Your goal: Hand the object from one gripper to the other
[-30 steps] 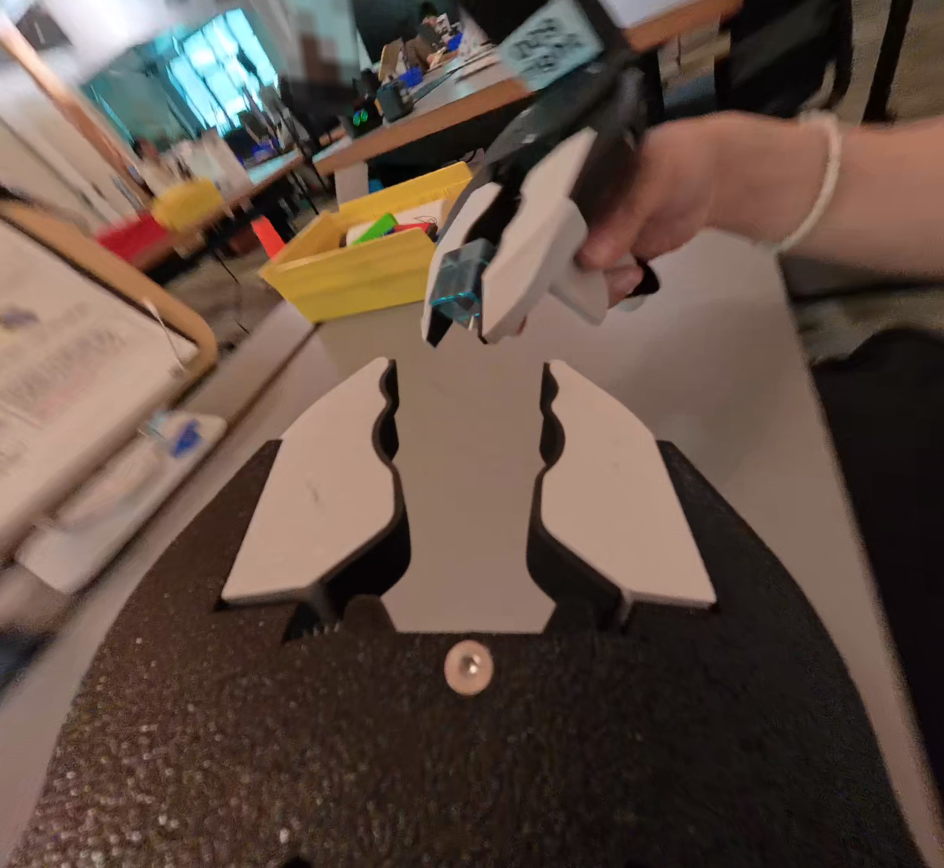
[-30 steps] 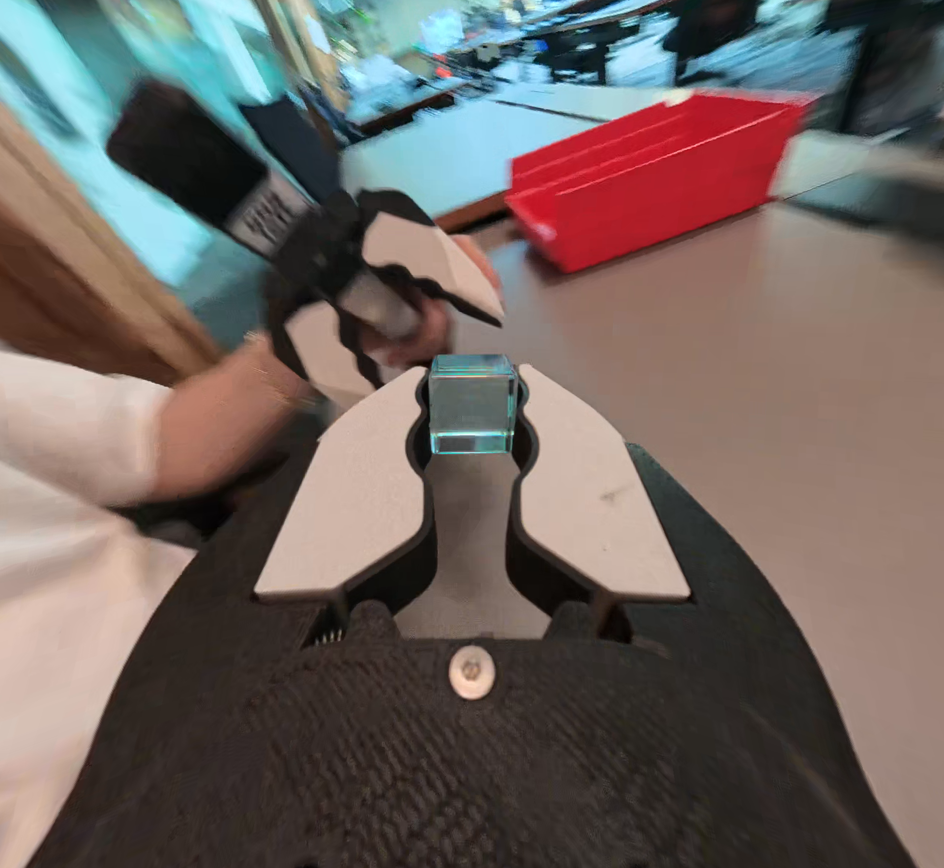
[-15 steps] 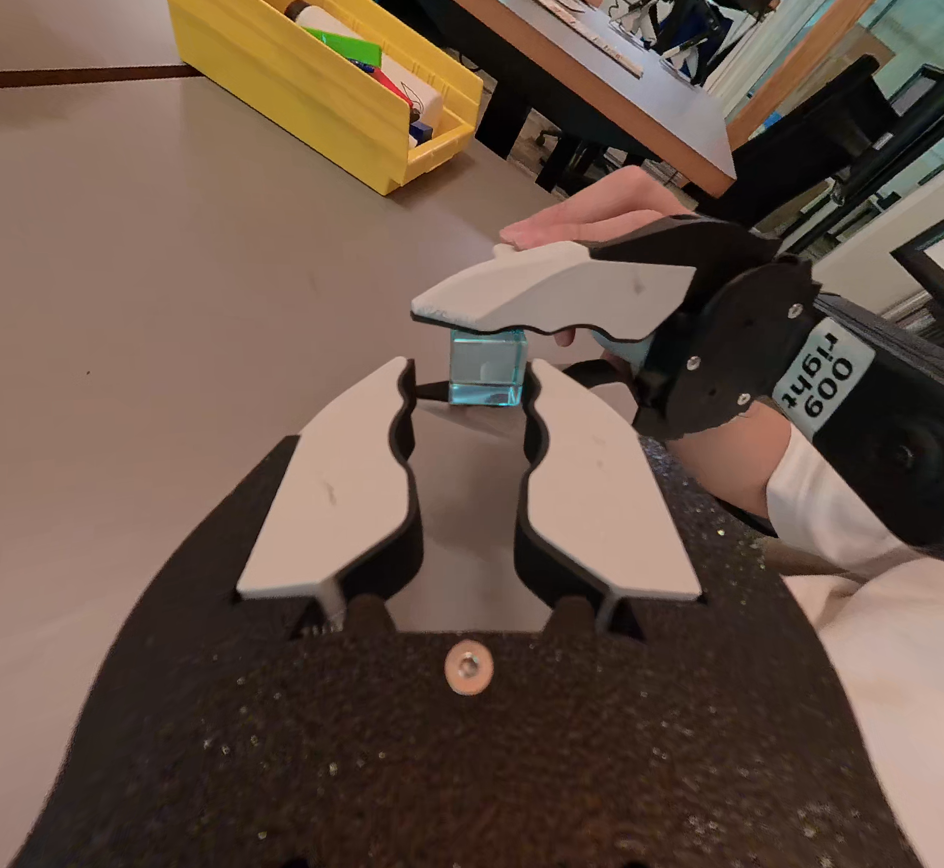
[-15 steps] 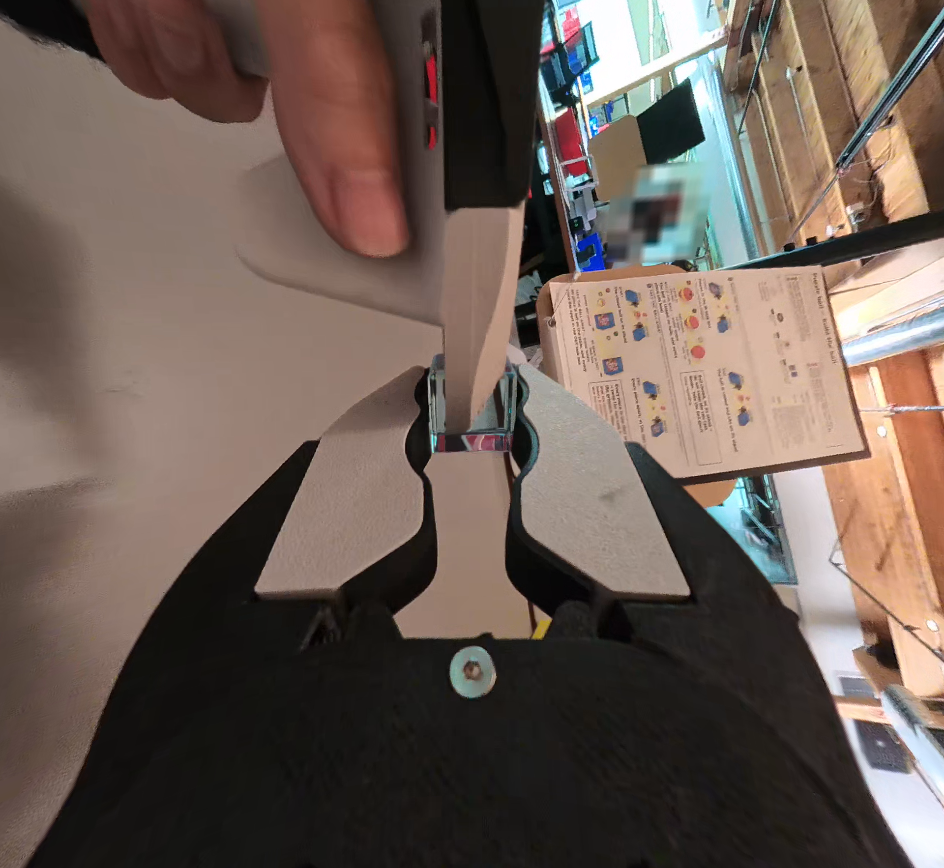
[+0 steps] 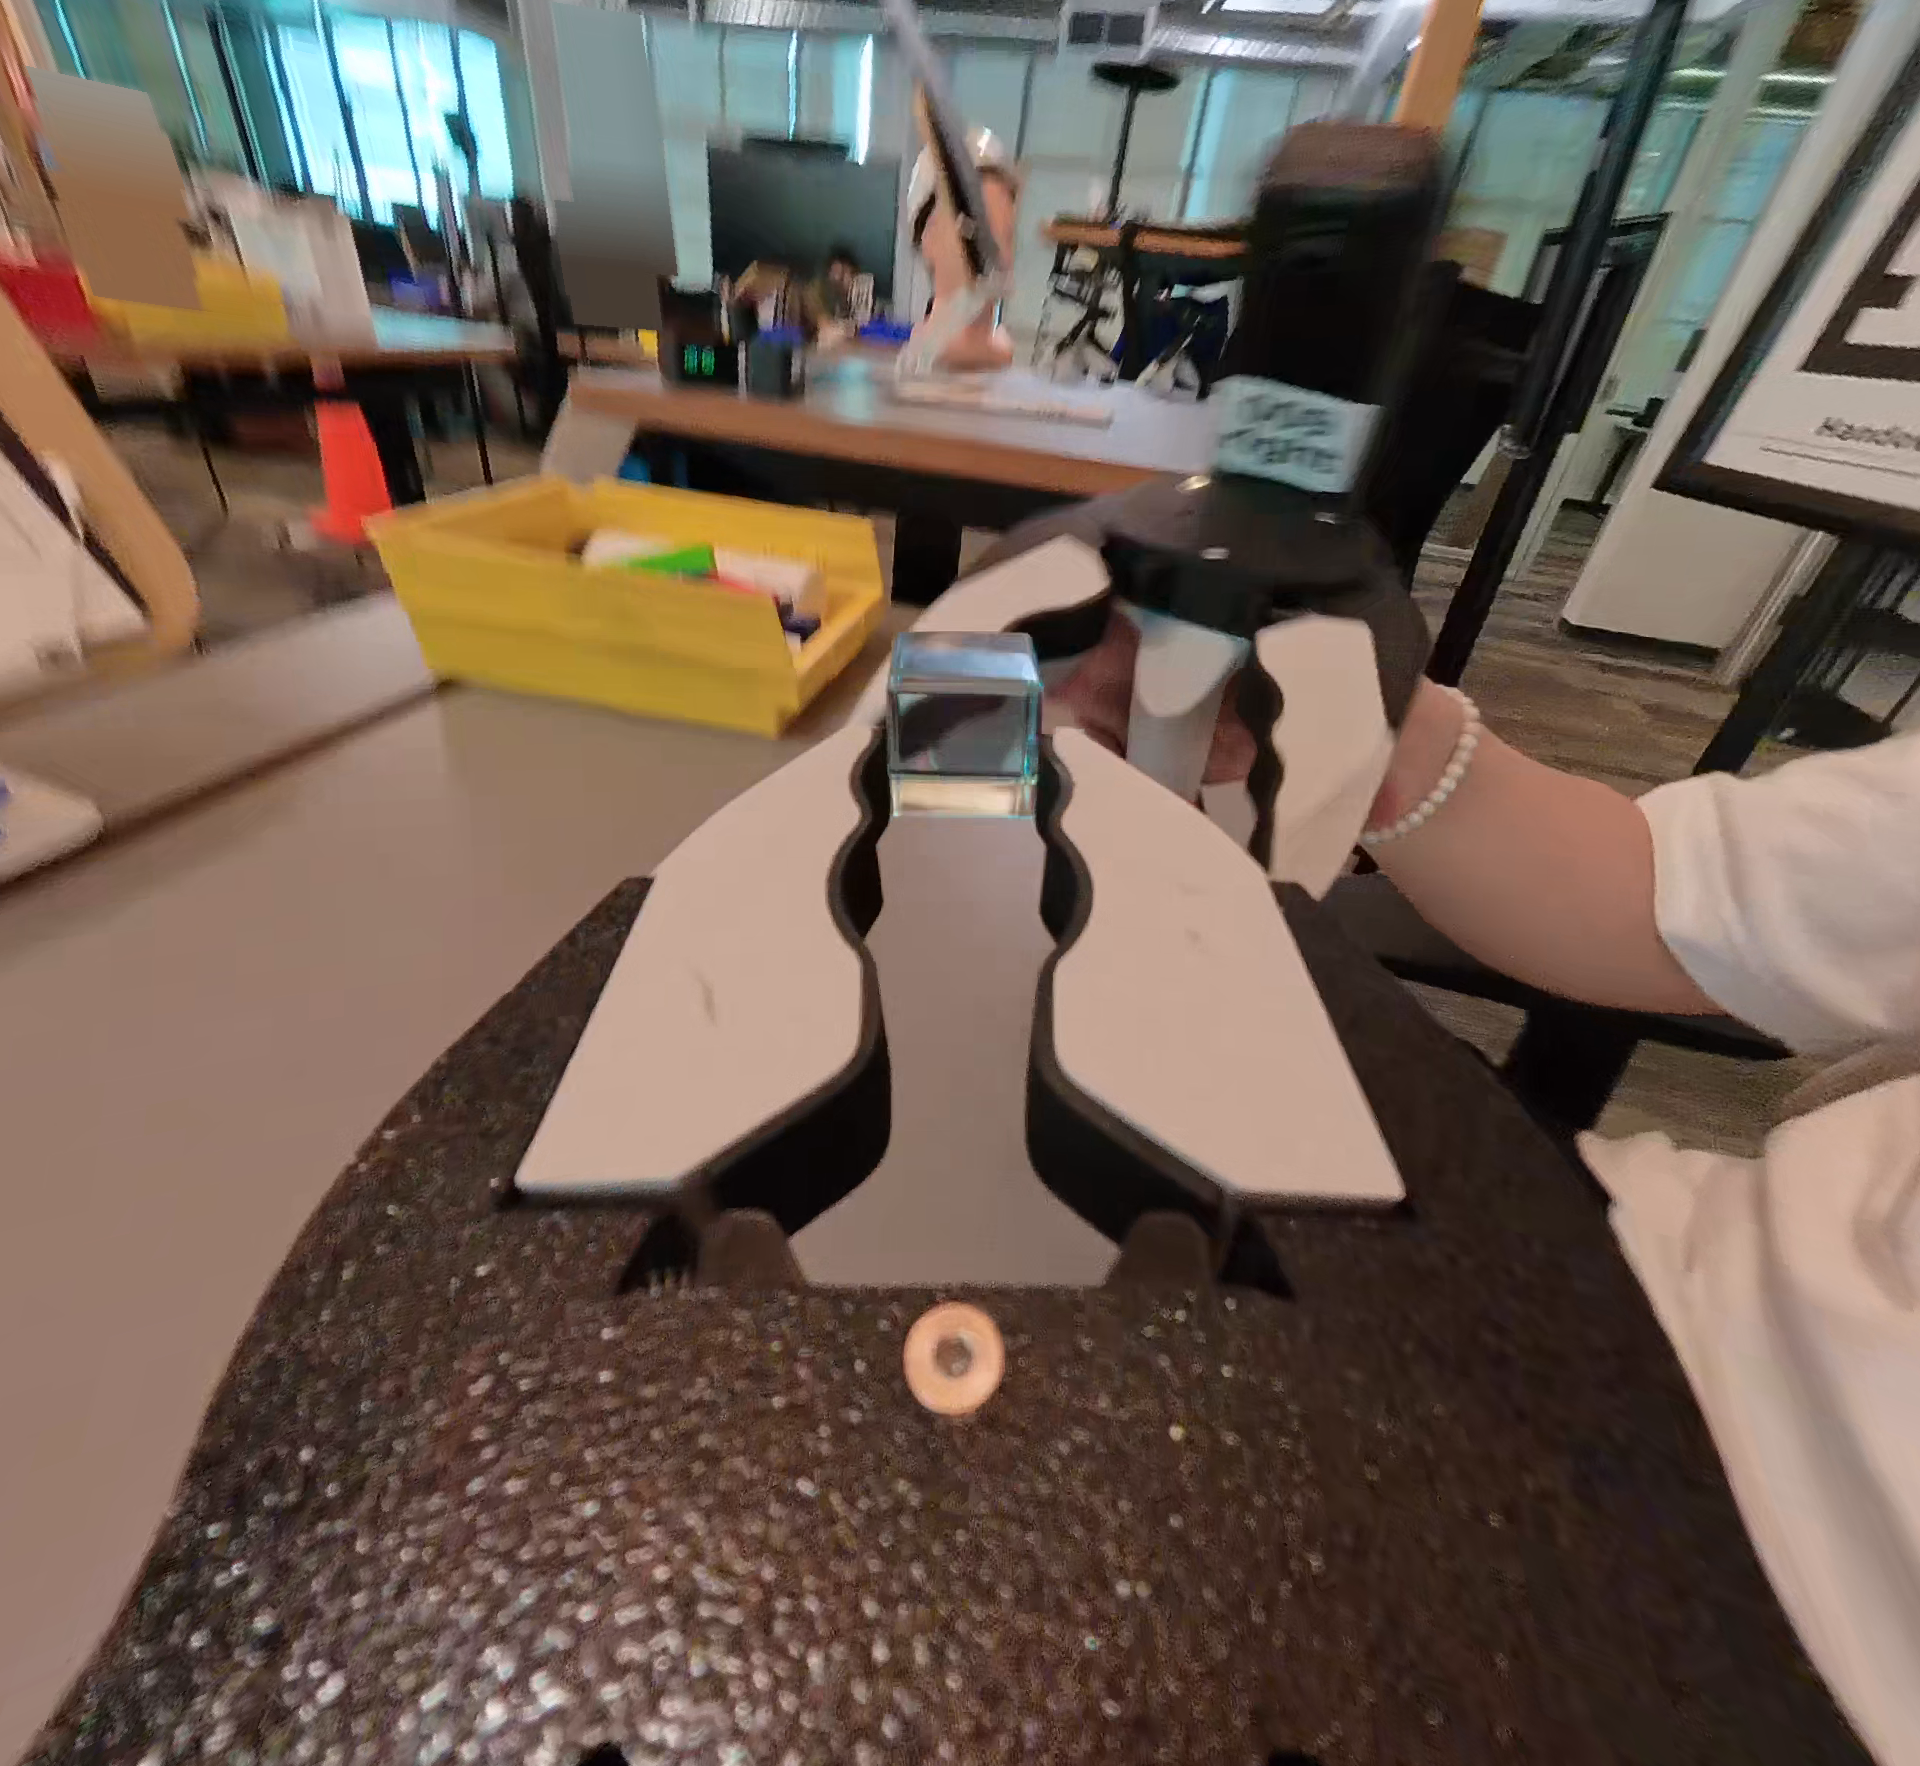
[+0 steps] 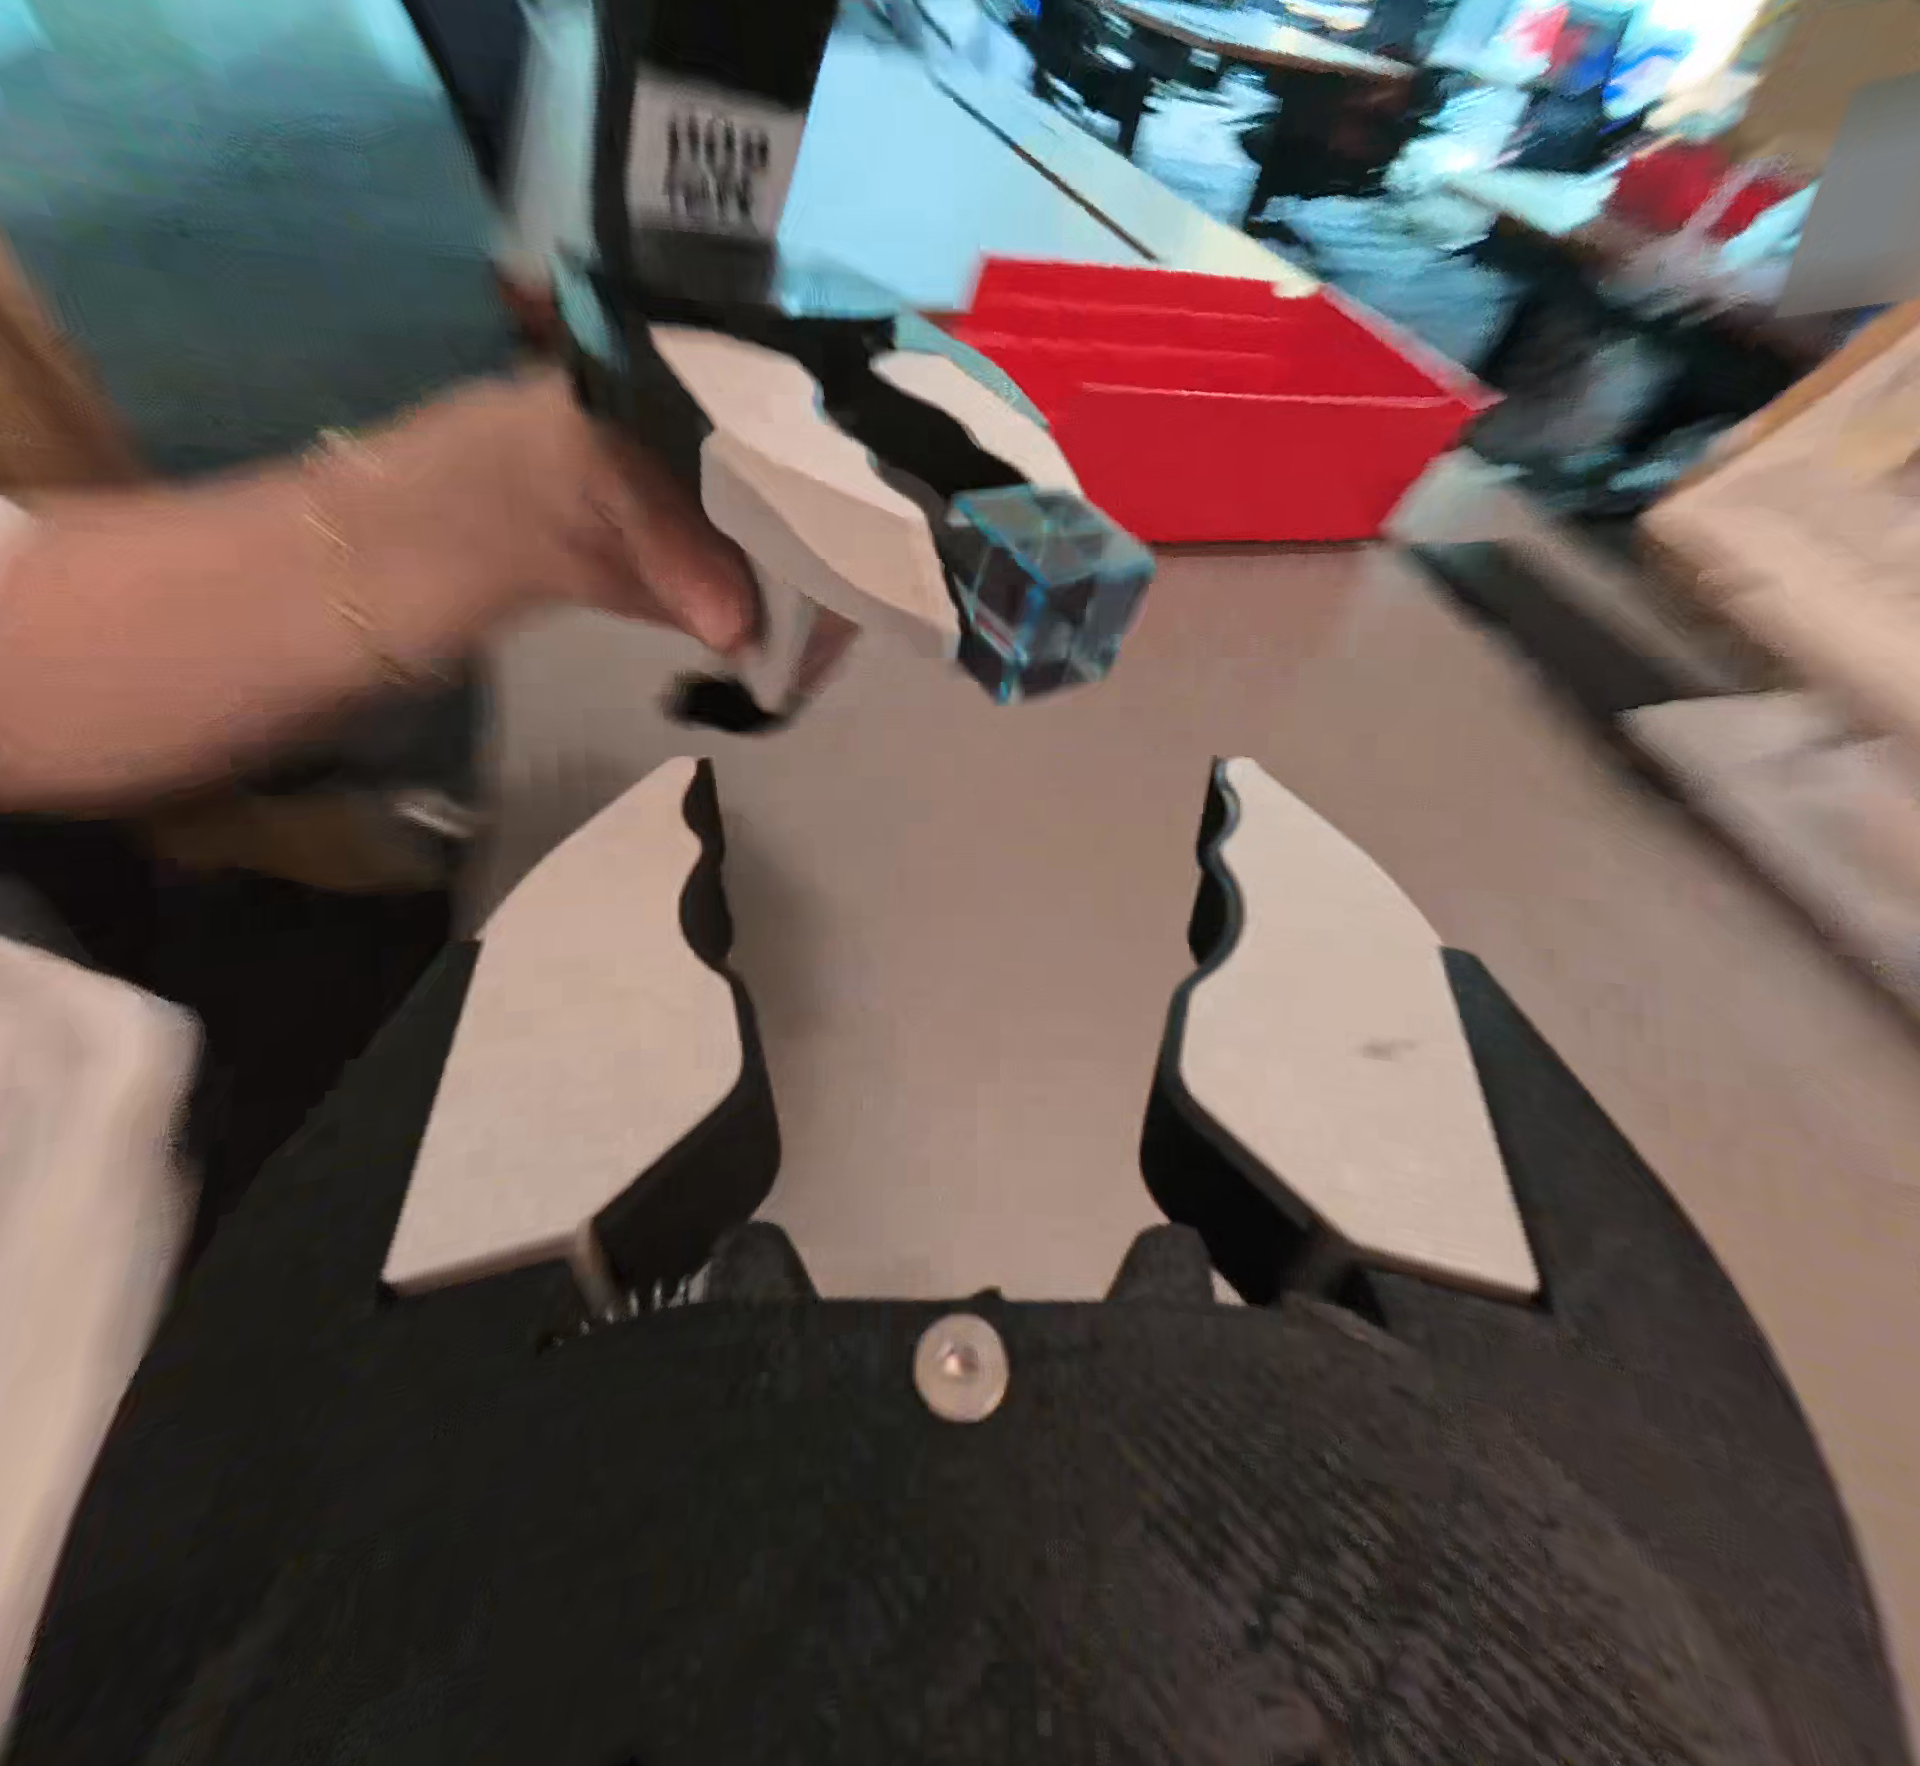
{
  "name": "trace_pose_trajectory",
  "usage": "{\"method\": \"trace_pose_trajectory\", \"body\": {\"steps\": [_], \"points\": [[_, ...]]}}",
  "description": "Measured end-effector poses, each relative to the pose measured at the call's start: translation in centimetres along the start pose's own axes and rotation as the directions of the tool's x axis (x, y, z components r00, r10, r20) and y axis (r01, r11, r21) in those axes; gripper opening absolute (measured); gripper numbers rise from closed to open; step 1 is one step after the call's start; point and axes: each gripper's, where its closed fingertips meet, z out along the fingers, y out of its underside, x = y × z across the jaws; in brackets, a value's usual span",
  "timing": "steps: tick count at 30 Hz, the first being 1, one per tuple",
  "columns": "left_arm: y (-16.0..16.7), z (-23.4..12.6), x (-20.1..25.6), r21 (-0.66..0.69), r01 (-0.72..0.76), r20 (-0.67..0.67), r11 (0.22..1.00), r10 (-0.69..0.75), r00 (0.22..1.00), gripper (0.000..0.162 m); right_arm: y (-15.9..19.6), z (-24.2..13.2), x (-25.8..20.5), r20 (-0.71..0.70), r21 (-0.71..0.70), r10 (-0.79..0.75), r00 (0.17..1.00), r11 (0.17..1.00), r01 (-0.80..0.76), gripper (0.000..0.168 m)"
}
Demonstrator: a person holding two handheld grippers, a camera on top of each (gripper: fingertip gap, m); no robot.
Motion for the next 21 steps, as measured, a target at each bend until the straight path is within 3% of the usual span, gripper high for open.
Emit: {"method": "trace_pose_trajectory", "body": {"steps": [1, 3, 5, 7, 14, 19, 21], "points": [[-0.6, -0.5, 0.2, 0.04, -0.058, -0.016, 0.998, 0.058, 0.998, 0.026, -0.6, -0.3, -0.6, 0.116, 0.046, 0.183, 0.976, 0.981, -0.189, 0.089], [-1.5, -1.3, 1.0, 0.112, -0.175, -0.046, 0.978, 0.181, 0.982, 0.026, -1.9, -1.1, -1.6, 0.368, 0.06, 0.474, 0.8, 0.847, -0.529, 0.084], [-1.9, -1.7, 1.9, 0.158, -0.305, -0.059, 0.939, 0.317, 0.947, 0.026, -3.0, -1.7, -1.8, 0.538, 0.027, 0.598, 0.595, 0.693, -0.721, 0.066], [-1.4, -1.6, 2.2, 0.144, -0.424, -0.045, 0.894, 0.434, 0.9, 0.026, -3.3, -1.8, -2.1, 0.621, -0.019, 0.627, 0.47, 0.612, -0.791, 0.066], [1.6, -0.3, 2.7, 0.017, -0.625, -0.079, 0.781, 0.624, 0.777, 0.026, -2.0, -0.2, -3.5, 0.62, -0.118, 0.661, 0.423, 0.611, -0.783, 0.064], [2.6, 0.3, 2.4, -0.042, -0.674, -0.078, 0.737, 0.67, 0.738, 0.026, -1.4, 0.2, -2.7, 0.595, -0.103, 0.68, 0.428, 0.593, -0.798, 0.028], [2.8, 0.4, 1.9, -0.086, -0.678, -0.058, 0.73, 0.675, 0.735, 0.027, -1.1, 0.4, -2.3, 0.578, -0.082, 0.673, 0.461, 0.61, -0.788, 0.028]]}}
